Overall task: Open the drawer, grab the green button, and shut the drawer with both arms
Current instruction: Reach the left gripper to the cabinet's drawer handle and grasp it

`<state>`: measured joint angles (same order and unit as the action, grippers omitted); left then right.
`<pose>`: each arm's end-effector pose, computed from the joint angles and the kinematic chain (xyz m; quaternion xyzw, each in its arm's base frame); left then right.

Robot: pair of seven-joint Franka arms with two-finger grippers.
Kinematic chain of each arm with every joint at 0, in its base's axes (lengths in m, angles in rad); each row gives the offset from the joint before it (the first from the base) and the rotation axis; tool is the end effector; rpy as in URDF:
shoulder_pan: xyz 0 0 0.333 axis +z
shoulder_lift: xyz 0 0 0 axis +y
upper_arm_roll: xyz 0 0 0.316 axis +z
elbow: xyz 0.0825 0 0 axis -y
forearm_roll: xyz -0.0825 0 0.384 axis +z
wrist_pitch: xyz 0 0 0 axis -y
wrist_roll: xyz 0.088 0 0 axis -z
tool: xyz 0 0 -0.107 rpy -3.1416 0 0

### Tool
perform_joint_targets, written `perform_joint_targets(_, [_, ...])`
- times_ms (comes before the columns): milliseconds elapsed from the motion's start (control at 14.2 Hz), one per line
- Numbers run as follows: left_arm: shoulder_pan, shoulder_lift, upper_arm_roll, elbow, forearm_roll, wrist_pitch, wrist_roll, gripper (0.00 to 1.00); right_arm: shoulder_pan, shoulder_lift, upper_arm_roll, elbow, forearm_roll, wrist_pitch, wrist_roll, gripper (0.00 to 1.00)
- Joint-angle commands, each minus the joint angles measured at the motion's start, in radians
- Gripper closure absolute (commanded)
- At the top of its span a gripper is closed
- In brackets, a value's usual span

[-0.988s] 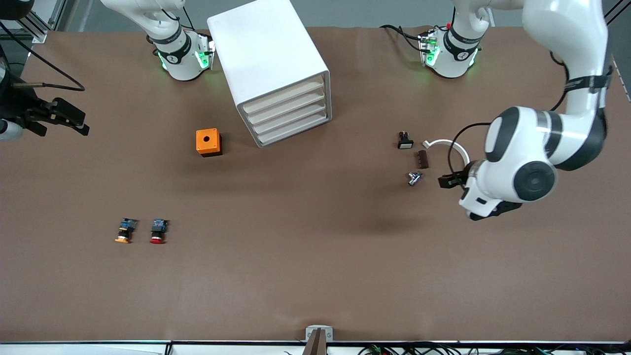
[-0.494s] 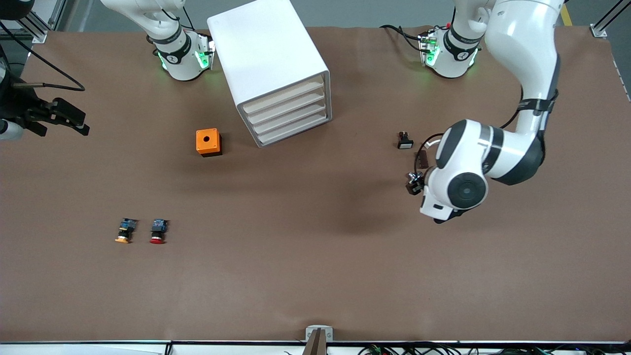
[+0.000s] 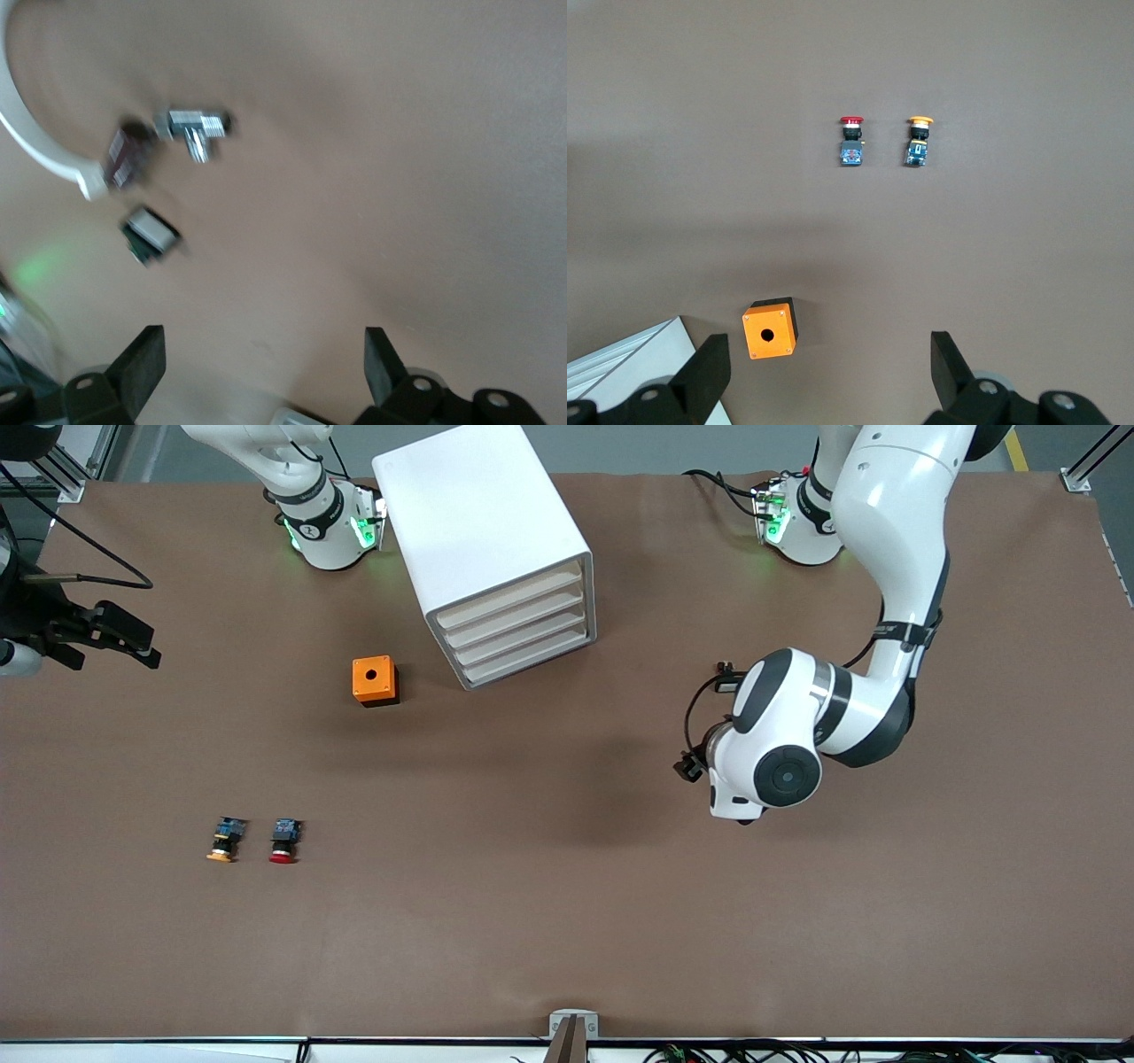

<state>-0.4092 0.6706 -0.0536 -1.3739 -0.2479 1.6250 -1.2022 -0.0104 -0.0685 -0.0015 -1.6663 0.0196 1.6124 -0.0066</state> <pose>0.5993 -0.3195 0.2981 -0.8905 -0.3820 0.2397 0.0604 0.5363 -0.0044 0.6203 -0.9999 0.0030 -0.0074 0.0098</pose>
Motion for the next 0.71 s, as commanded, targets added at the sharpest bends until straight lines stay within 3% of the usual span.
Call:
perform_joint_targets(0, [-0.025,0.061,0.003,0.072,-0.082,-0.024,-0.161,0.01,-0.002,-0.027,0.005,-0.024,-0.004,0.009,0.016,0.00])
perform_joint_targets(423, [-0.071,0.156,0.001,0.133,-0.232,-0.004,-0.546,0.01,-0.002,-0.027,0.005,-0.024,-0.004,0.008,0.016,0.00])
perform_joint_targets(635, [-0.092,0.176,-0.002,0.153,-0.318,0.015,-0.614,0.01,-0.002,-0.025,0.005,-0.024,-0.004,0.008,0.016,0.00])
